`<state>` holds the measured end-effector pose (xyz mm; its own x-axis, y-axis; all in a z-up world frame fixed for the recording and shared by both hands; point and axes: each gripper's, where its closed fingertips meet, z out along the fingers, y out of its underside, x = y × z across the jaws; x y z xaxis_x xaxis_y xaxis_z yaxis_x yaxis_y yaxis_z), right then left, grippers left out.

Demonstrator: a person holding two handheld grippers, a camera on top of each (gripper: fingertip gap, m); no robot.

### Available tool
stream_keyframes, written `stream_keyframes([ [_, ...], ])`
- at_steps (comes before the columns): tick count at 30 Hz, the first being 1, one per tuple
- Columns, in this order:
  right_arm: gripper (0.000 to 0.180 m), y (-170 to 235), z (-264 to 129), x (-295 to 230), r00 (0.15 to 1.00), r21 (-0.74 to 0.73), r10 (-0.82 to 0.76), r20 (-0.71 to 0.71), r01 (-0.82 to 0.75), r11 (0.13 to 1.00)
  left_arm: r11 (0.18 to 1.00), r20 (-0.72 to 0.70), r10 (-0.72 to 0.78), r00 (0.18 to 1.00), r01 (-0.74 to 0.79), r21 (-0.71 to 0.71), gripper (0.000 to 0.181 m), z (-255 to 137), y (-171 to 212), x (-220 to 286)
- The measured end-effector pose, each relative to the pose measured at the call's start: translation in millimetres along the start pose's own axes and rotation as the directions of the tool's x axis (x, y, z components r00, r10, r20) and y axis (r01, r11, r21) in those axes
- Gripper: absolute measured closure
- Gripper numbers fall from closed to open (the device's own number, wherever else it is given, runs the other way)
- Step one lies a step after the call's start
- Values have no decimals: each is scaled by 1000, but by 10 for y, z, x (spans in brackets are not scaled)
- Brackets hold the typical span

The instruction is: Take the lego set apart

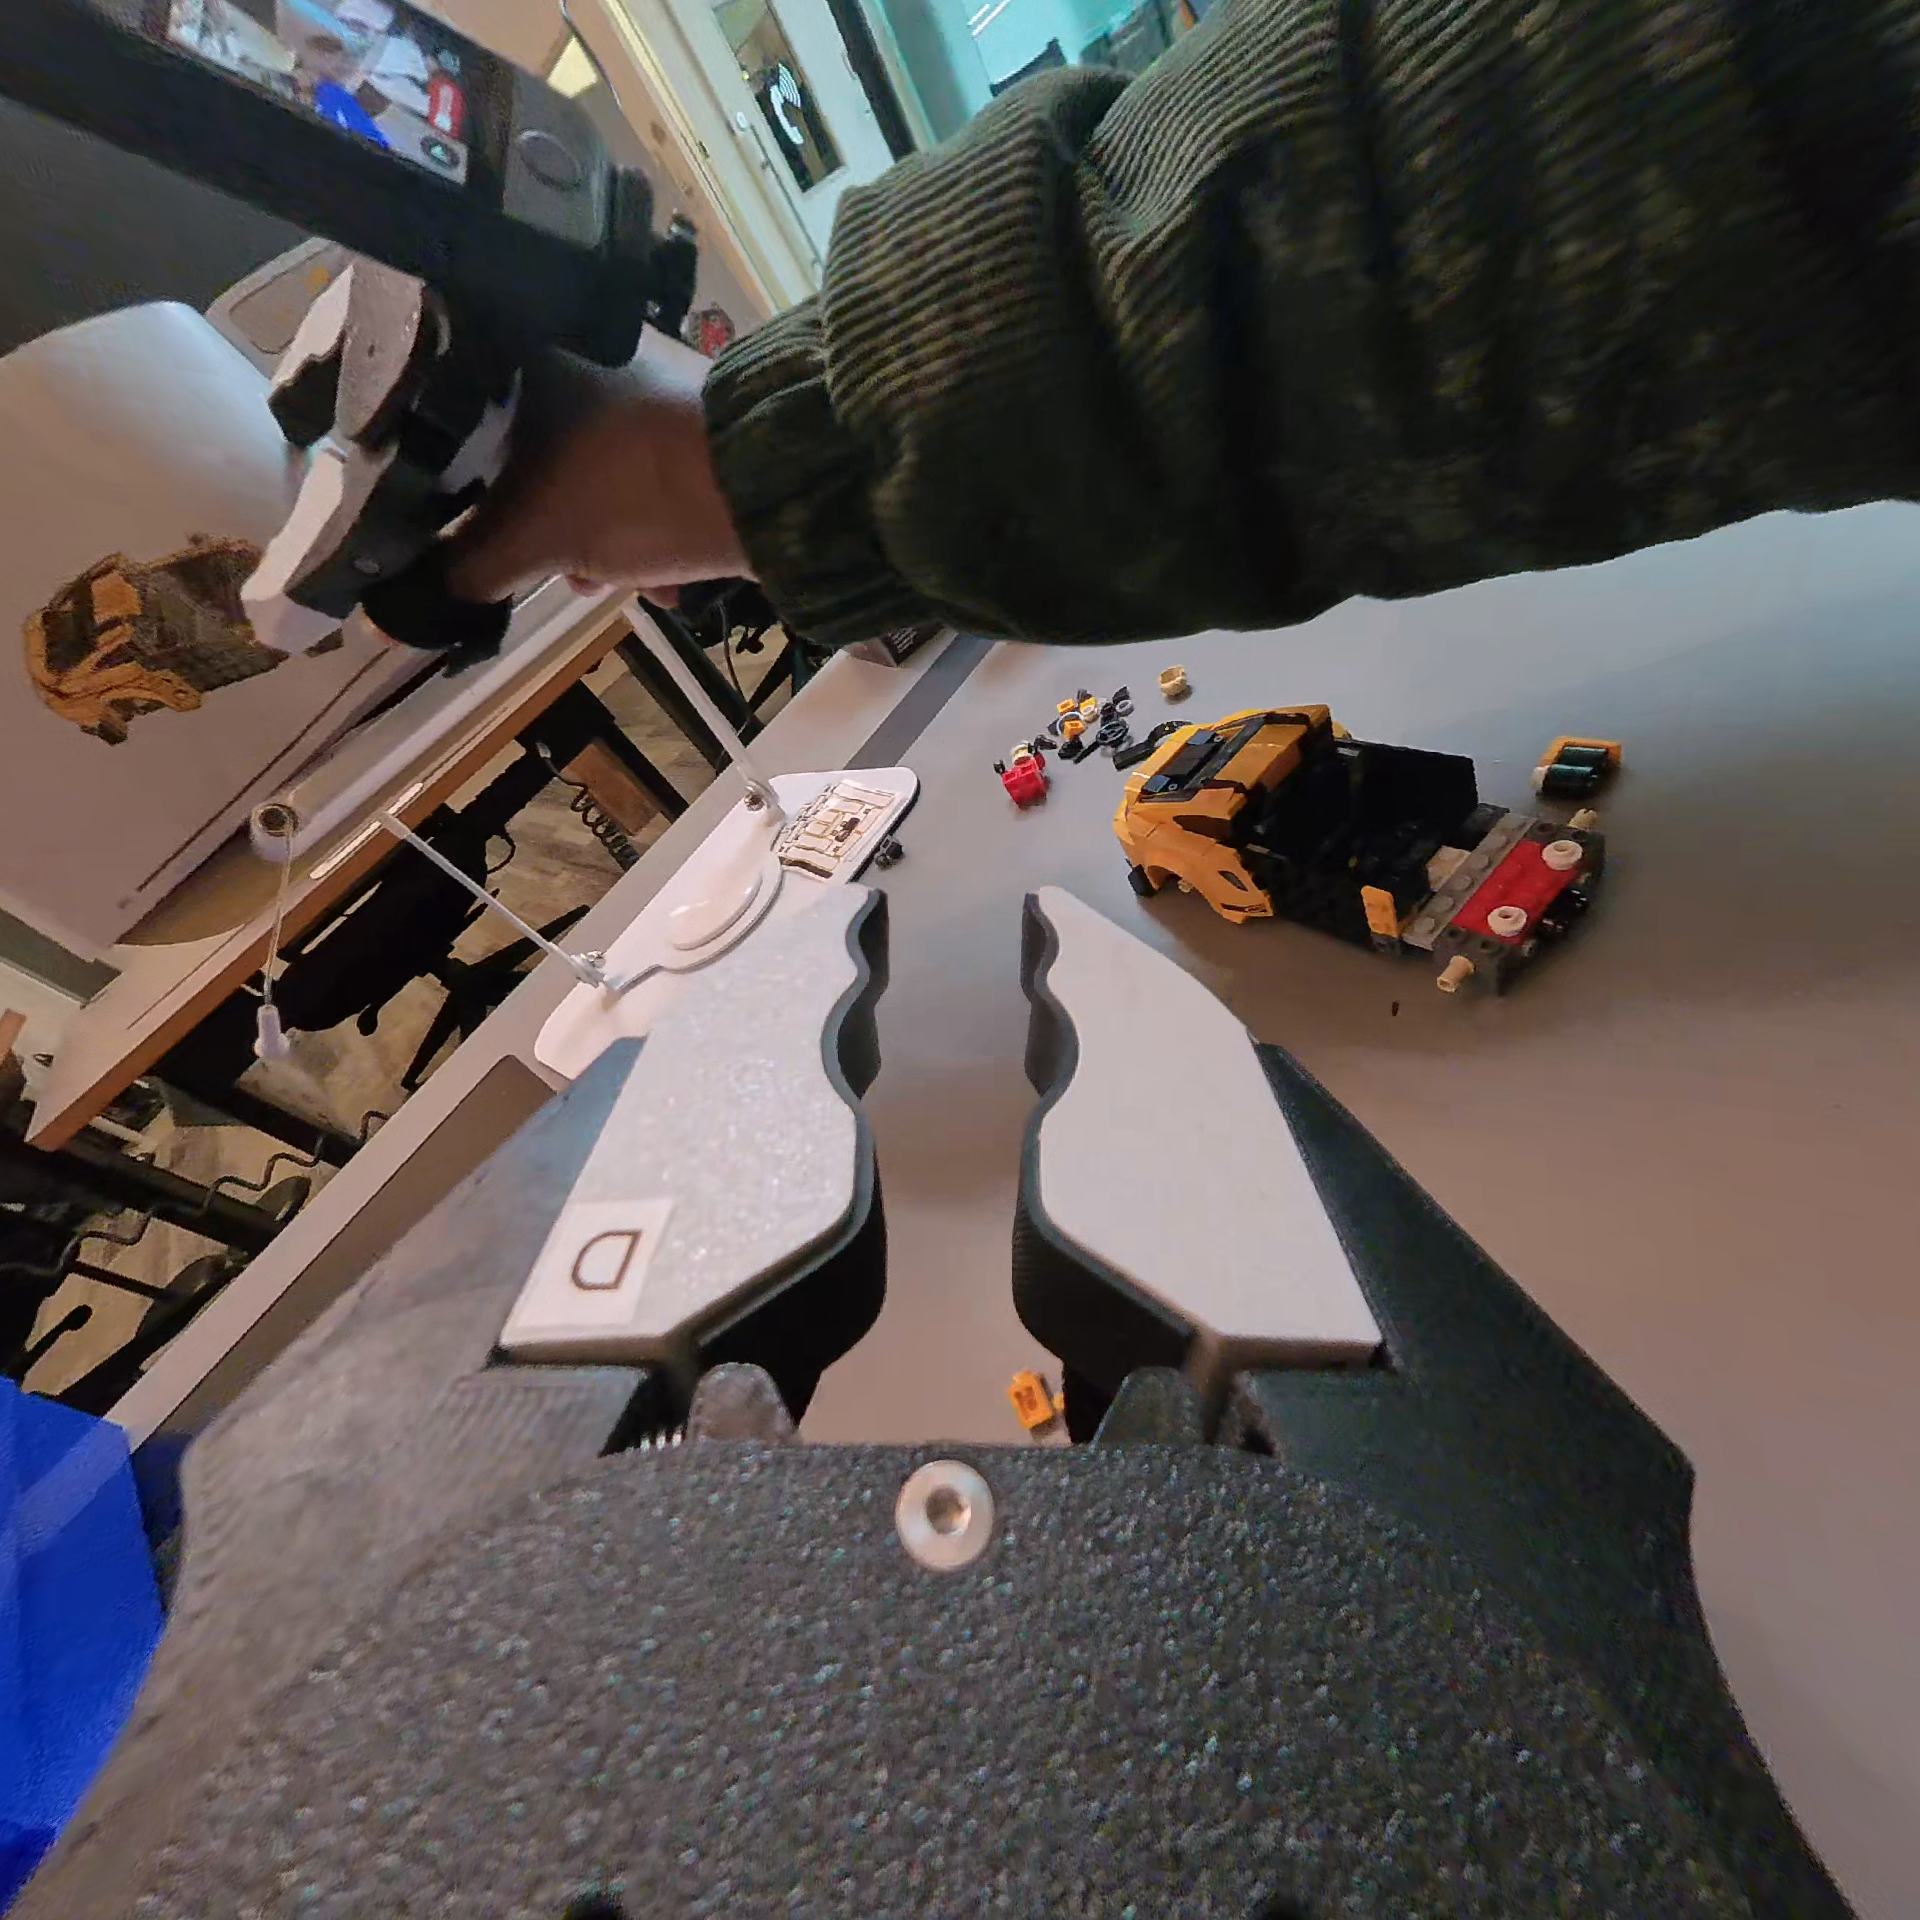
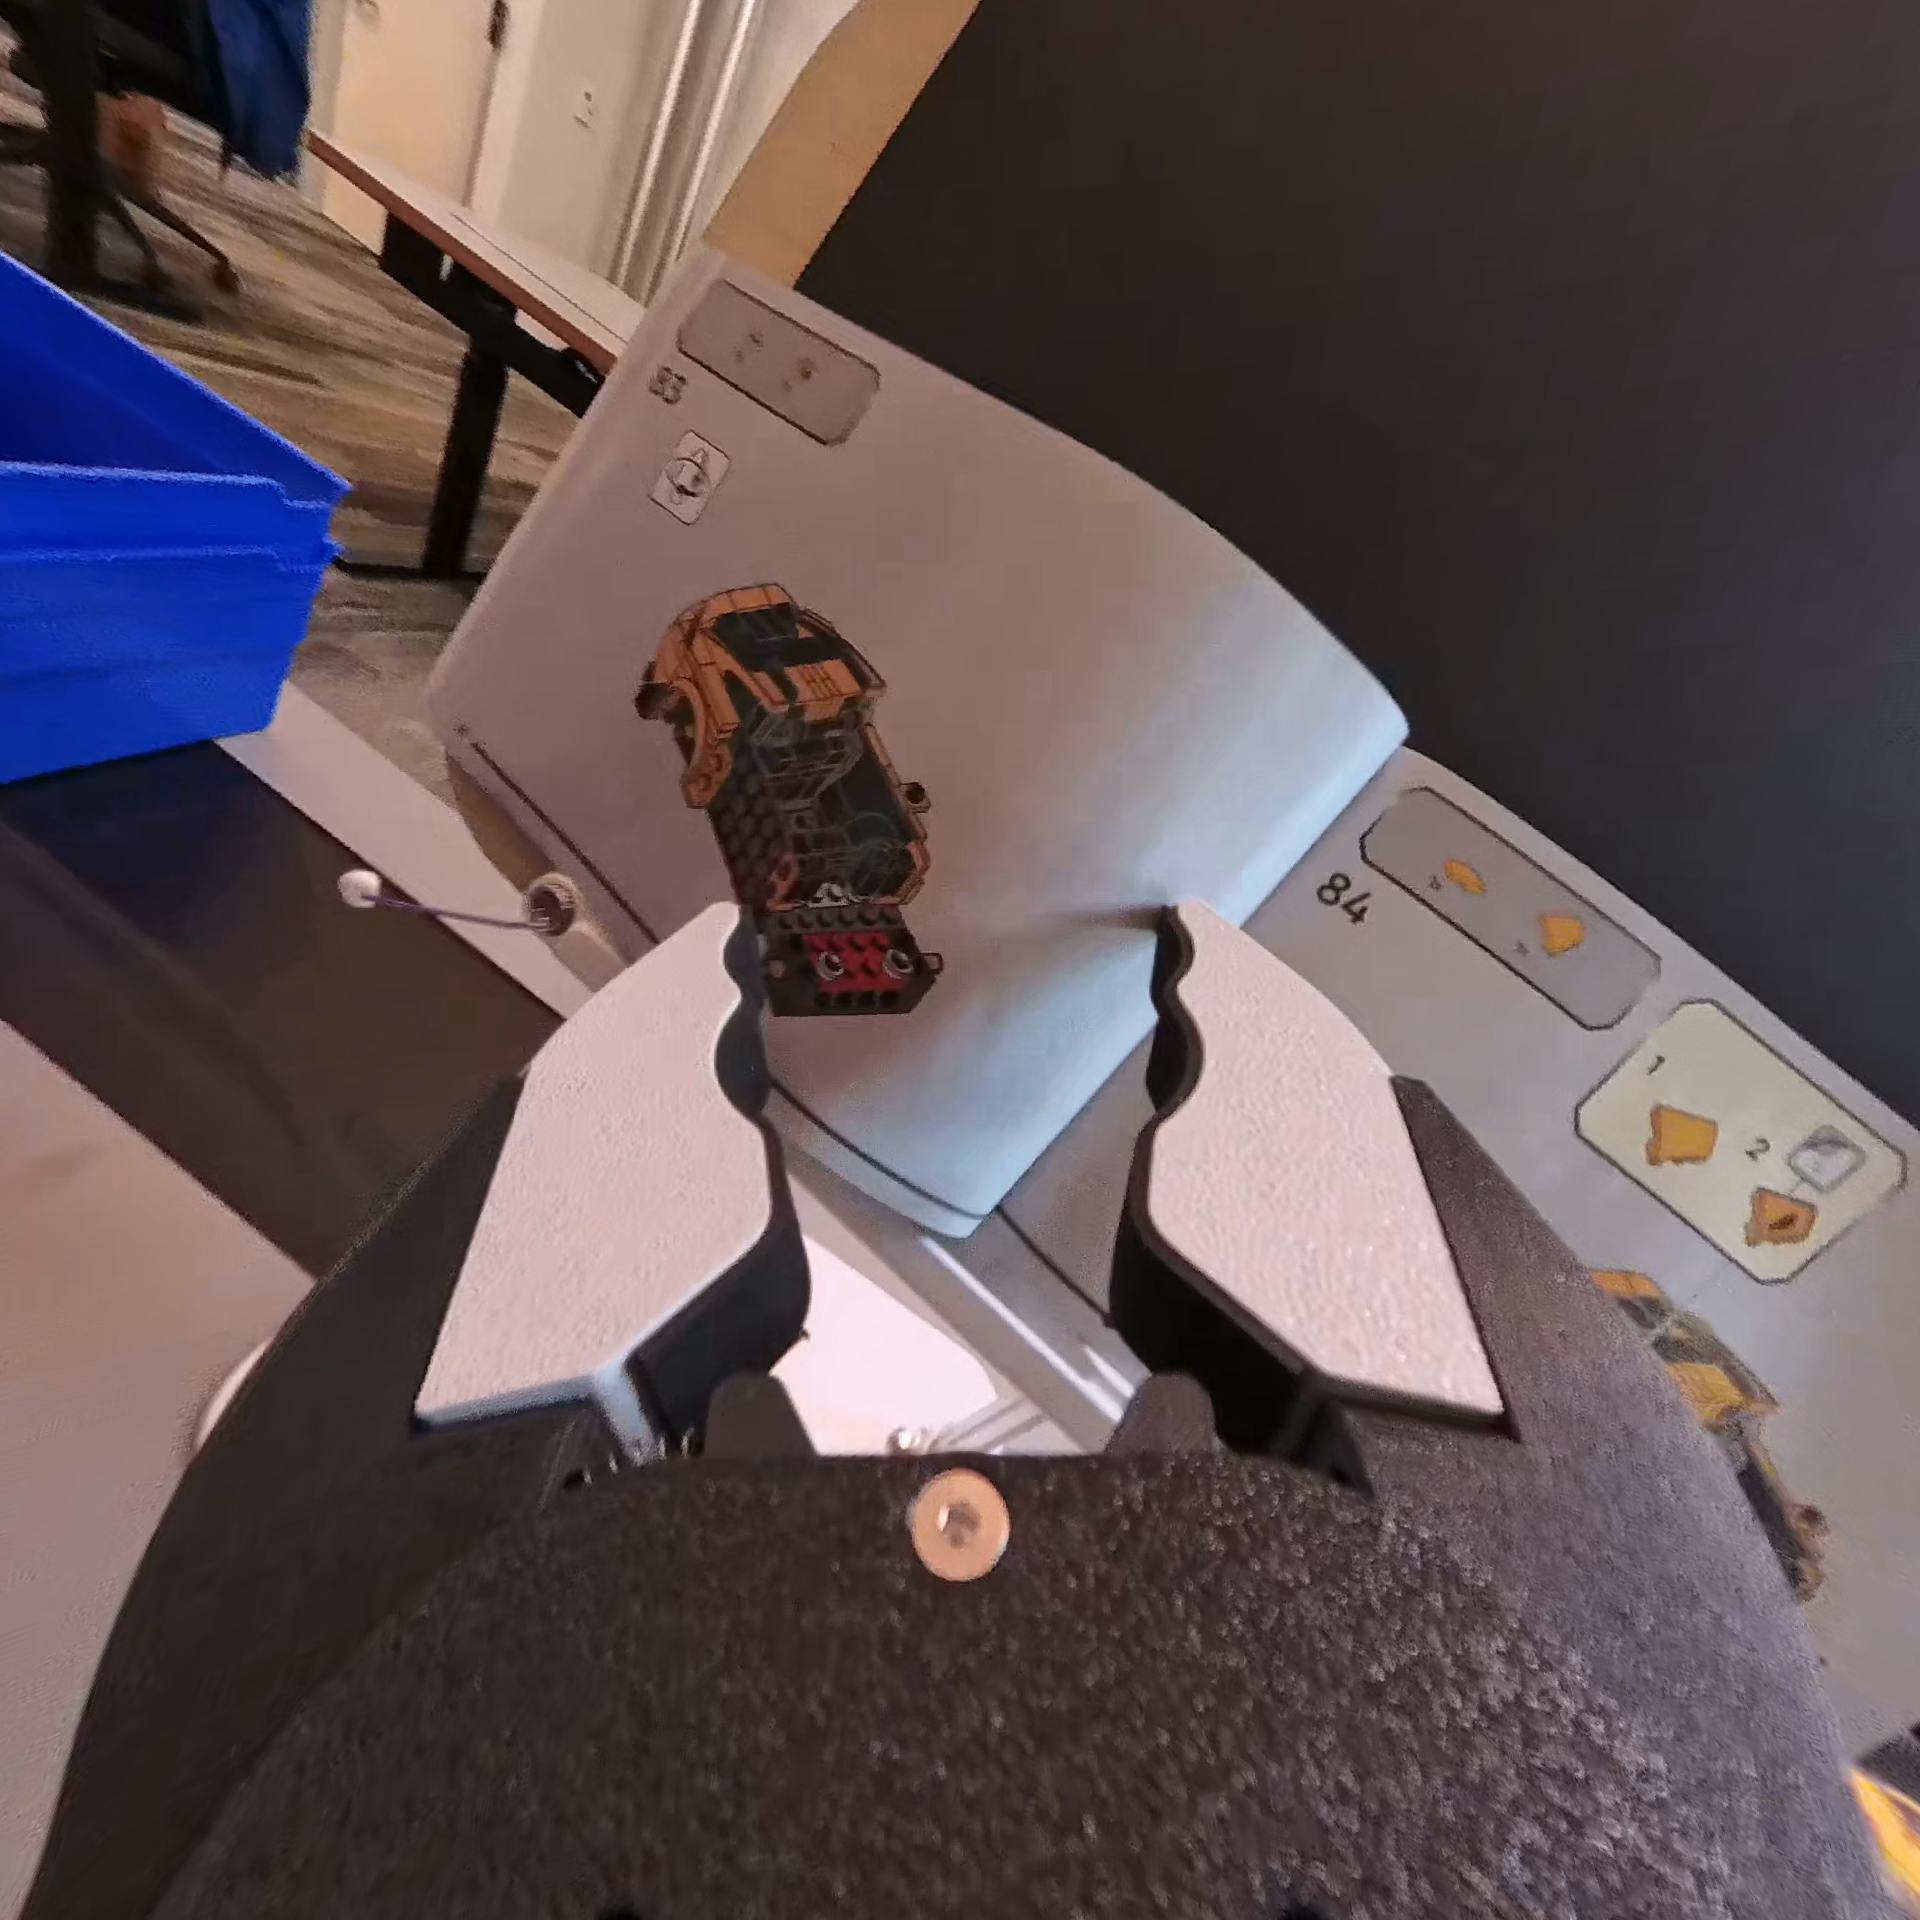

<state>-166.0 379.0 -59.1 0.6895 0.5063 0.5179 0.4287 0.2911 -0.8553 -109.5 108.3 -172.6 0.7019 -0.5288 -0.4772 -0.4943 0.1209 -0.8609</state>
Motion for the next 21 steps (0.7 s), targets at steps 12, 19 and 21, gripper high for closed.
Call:
stream_keyframes([
  [12, 115, 175, -39, 192, 998, 12, -14, -62, 15, 1000, 1000, -53, -30, 998, 30, -10, 157, 32, 37, 82],
  [19, 118, 82, -170, 142, 999, 74, -3, -52, 7, 997, 998, -44, -65, 997, 65, -9, 157, 33, 57, 30],
  [21, 118, 41, -217, 110, 999, 94, -9, -49, 14, 995, 998, -39, -63, 997, 63, -5, 156, 29, 50, 23],
])
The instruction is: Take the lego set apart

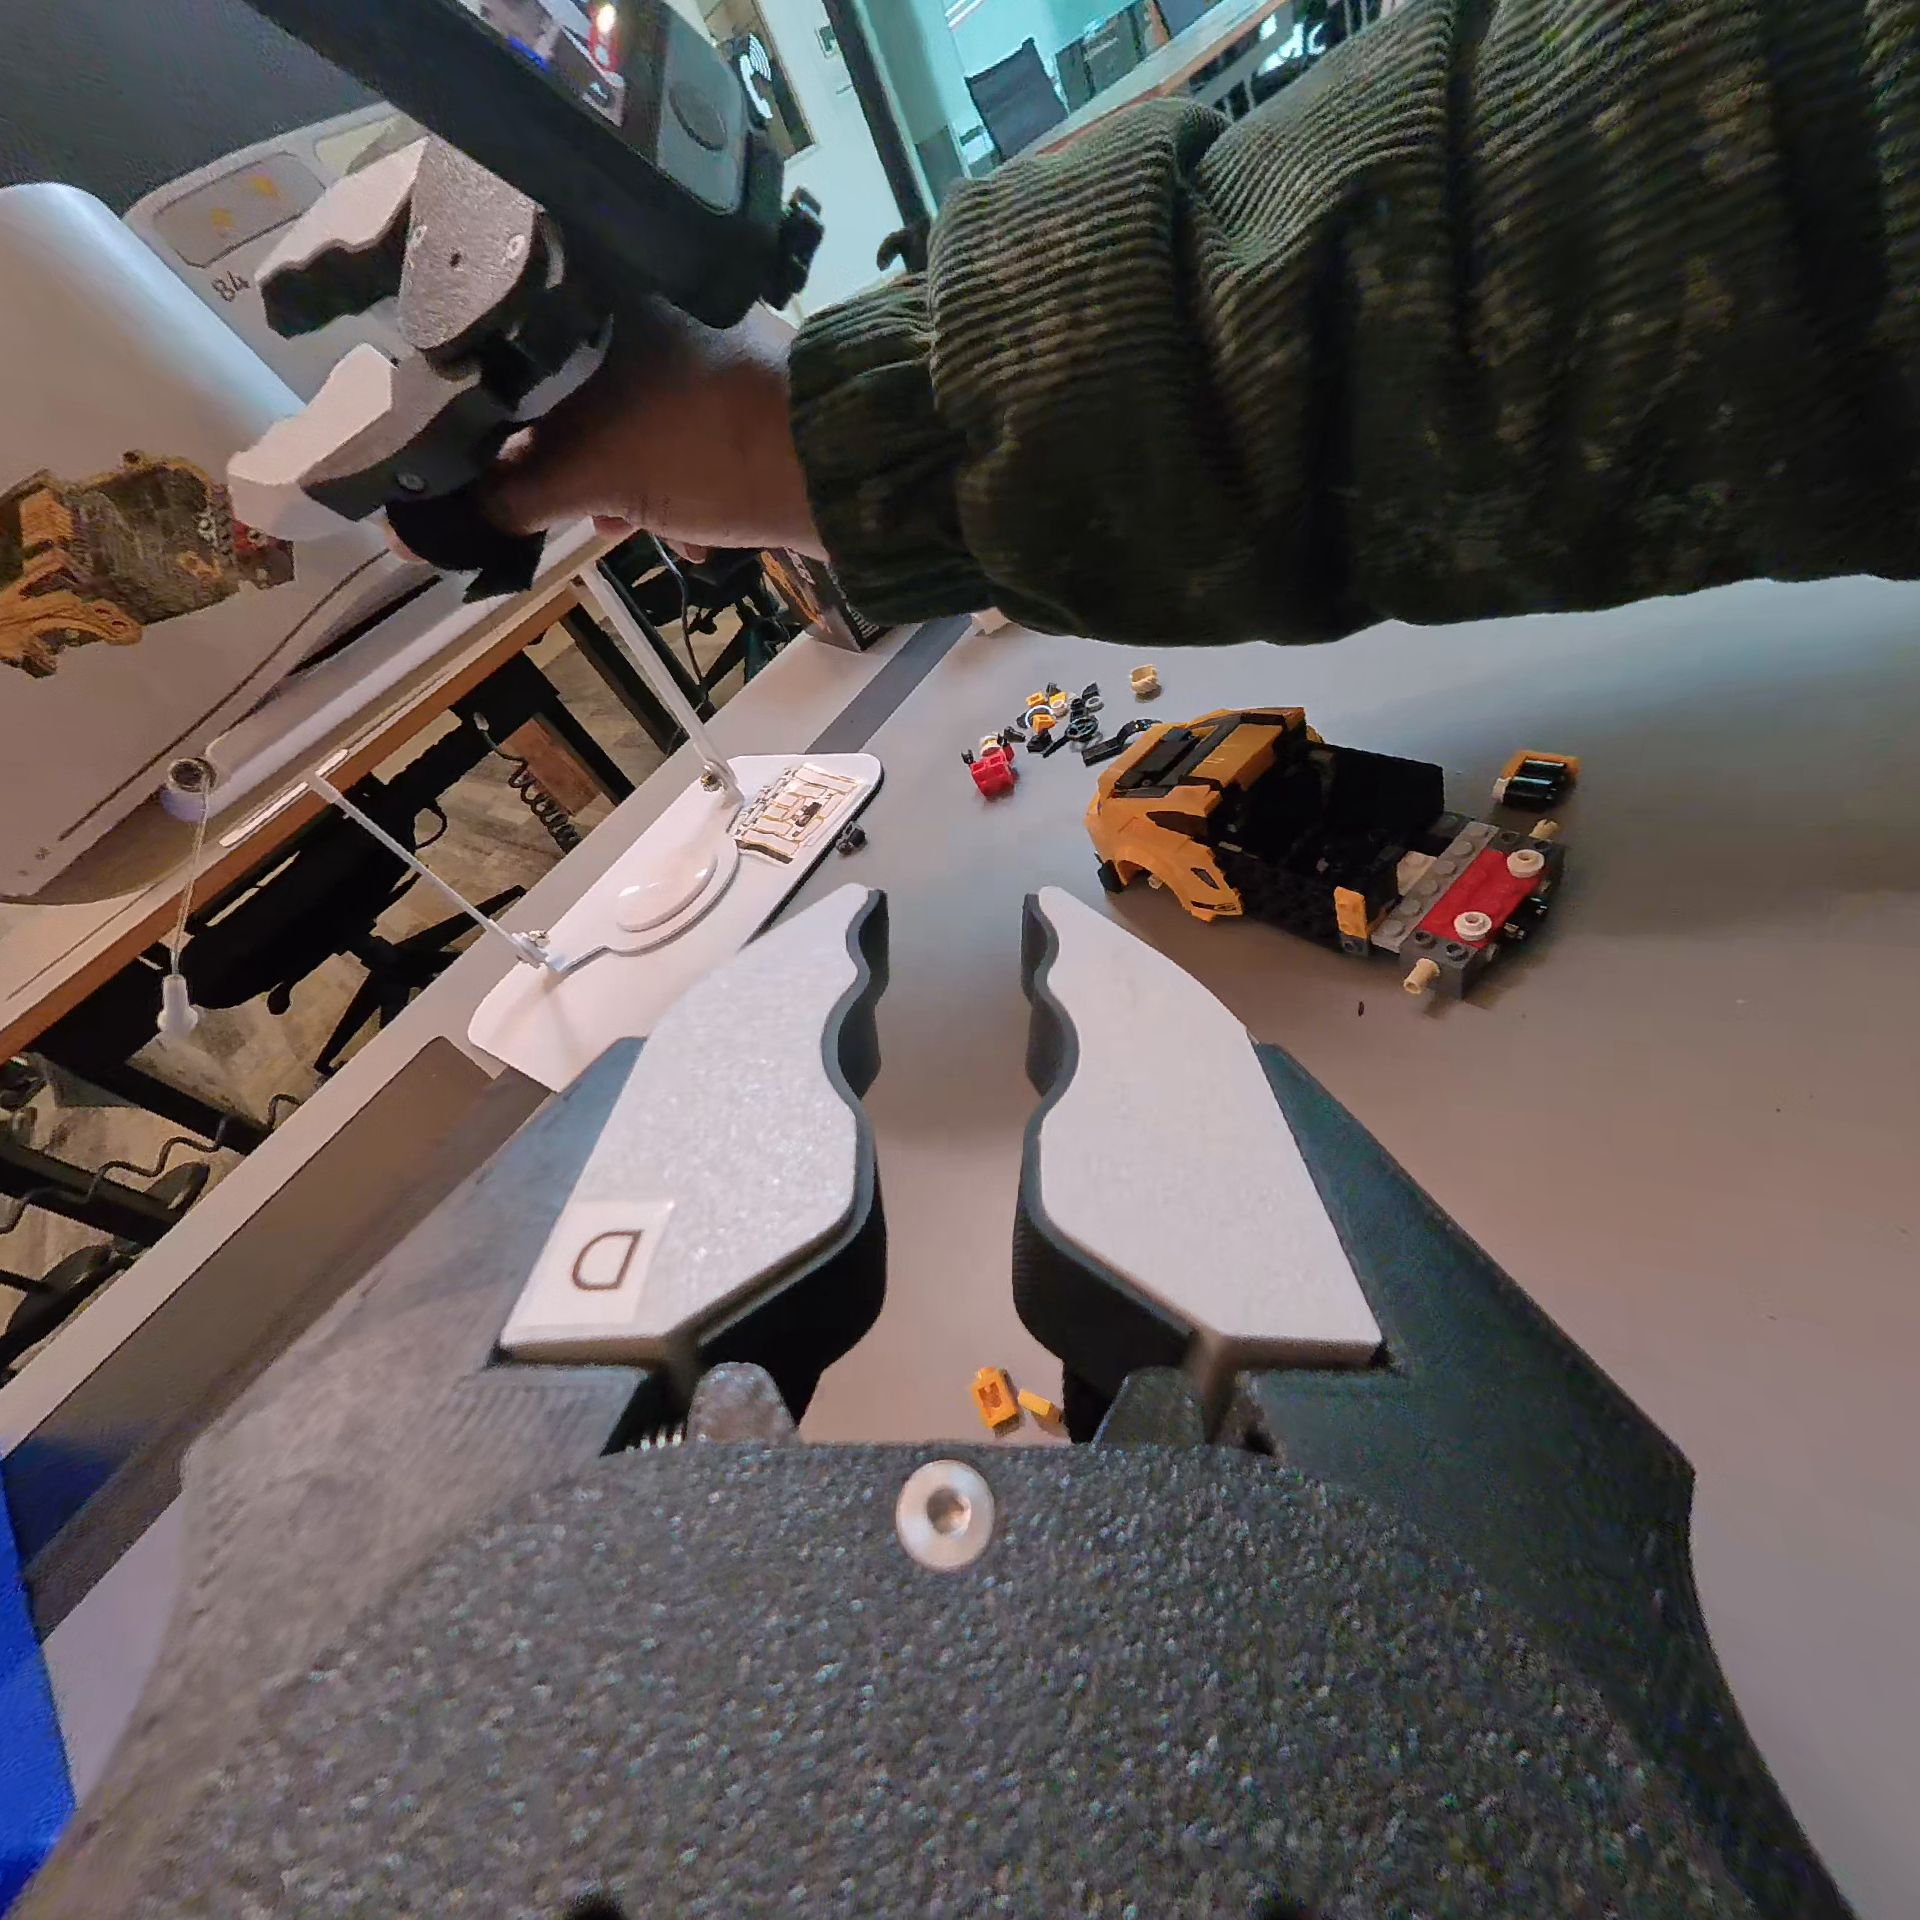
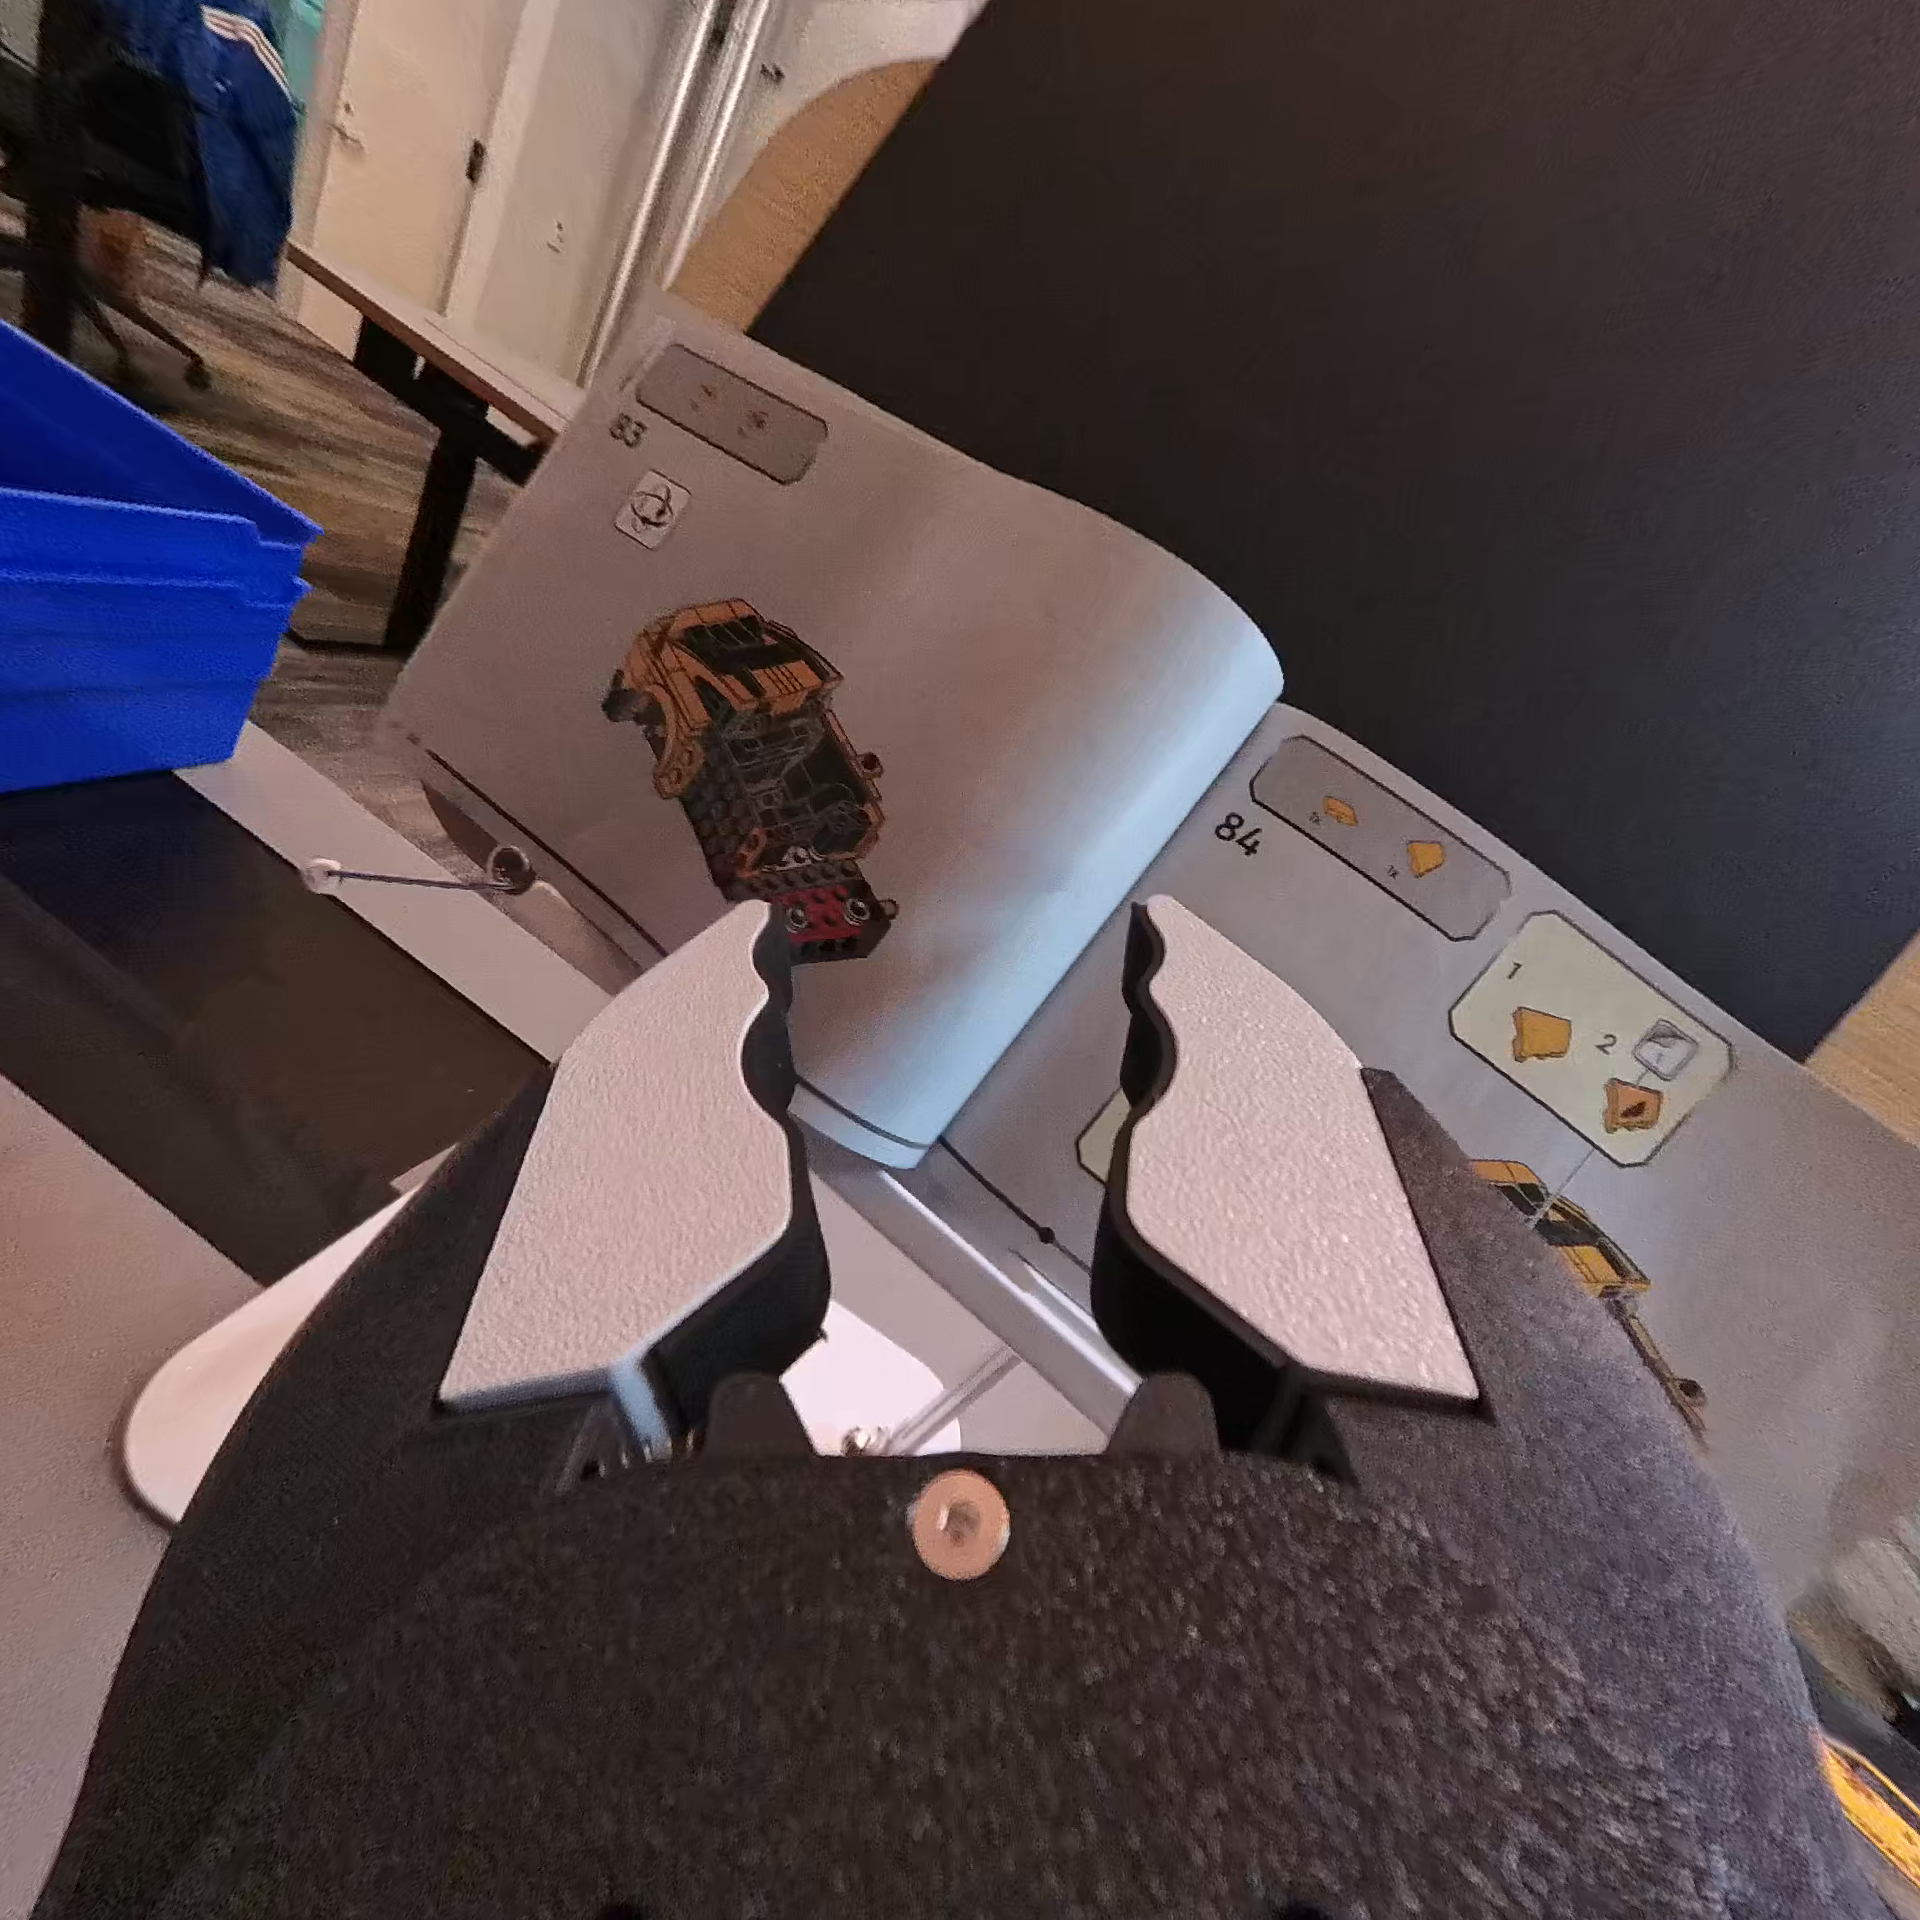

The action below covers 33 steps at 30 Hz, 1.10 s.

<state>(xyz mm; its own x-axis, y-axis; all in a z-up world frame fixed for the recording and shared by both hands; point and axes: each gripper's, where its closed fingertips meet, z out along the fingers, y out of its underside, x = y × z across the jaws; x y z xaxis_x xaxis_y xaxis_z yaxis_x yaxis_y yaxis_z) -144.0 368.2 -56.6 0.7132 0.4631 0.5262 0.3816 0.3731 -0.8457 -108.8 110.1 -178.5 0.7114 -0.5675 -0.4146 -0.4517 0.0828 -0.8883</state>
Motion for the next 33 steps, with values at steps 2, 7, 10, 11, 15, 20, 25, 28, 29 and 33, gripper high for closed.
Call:
stream_keyframes([
  [2, 120, -55, -42, -29, 1000, 25, 1, 5, -2, 1000, 1000, -2, 3, 1000, -3, -1, 156, 2, 1, 7],
  [7, 137, -203, -130, -211, 999, 90, 4, 52, -9, 996, 1000, -14, -5, 1000, 5, -5, 157, 10, 17, 18],
  [10, 176, -244, -137, -375, 996, 104, 0, 87, -9, 994, 1000, -20, -15, 1000, 15, -7, 157, 14, 30, 19],
  [11, 180, -244, -128, -441, 994, 99, 7, 107, -18, 995, 1000, -22, -18, 1000, 18, -7, 157, 14, 32, 19],
  [15, 180, -233, -49, -555, 993, 67, 60, 98, -67, 995, 1000, -22, -23, 999, 22, -10, 157, 15, 41, 10],
  [20, 180, -199, -16, -634, 991, 41, 101, 93, -106, 994, 1000, -21, -30, 999, 30, -9, 157, 8, 43, 1],
  [25, 180, -56, -49, -678, 984, 3, 149, 103, -150, 989, 1000, -30, -27, 999, 27, -13, 161, 0, 35, 28],
  [28, 180, -18, -41, -667, 985, 3, 151, 81, -152, 988, 1000, -34, -22, 999, 22, -19, 162, 4, 43, 45],
  [29, 180, -13, -31, -666, 986, 3, 151, 76, -152, 988, 1000, -33, -24, 999, 23, -19, 162, 5, 45, 40],
  [33, 180, -63, 15, -676, 985, 16, 162, 67, -163, 986, 999, -10, -39, 999, 39, -11, 158, 0, 42, -15],
])
